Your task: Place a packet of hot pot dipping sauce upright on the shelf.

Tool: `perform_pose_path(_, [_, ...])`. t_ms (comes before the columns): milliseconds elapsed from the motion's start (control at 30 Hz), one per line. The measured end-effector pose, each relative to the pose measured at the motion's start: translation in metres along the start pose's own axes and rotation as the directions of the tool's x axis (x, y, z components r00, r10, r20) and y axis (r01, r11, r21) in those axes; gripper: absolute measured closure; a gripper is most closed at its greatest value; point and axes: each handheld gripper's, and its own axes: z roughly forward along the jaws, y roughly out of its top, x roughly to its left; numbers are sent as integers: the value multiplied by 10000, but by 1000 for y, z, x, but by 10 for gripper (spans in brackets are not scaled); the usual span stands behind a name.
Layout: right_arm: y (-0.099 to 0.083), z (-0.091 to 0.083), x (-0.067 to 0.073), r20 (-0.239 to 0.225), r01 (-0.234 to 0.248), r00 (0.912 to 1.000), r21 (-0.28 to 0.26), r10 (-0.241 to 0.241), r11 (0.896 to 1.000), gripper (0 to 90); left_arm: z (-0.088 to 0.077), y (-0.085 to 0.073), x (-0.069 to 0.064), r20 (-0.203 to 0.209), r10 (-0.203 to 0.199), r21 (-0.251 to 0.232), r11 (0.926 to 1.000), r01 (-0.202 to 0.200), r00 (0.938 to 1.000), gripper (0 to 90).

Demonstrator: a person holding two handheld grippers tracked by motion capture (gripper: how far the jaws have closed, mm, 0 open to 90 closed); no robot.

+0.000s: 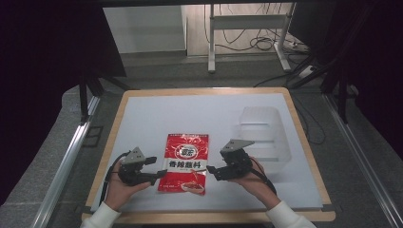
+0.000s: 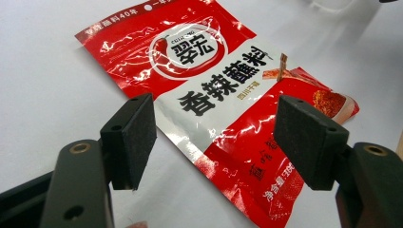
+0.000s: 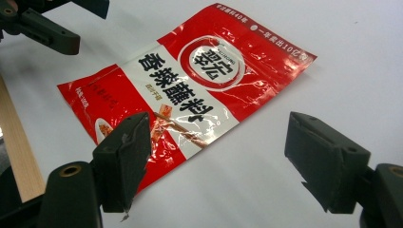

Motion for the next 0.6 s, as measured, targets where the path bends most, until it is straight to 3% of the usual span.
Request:
perform_pose_path(167, [0, 0, -3, 8, 133, 9999, 230, -133, 9996, 241, 1, -1, 0, -10, 91, 59, 9999, -91, 10000, 303])
perform_pose_path(467, [11, 0, -10, 375, 105, 9992, 274, -115, 9996, 238, -3, -9, -4, -186, 763, 156, 9970, -760, 9969, 303])
perform_pose_path(600, [21, 0, -10, 331, 13, 9995, 217, -20, 9998, 239, -8, -15, -10, -228, 723, 89, 9974, -721, 9971, 303])
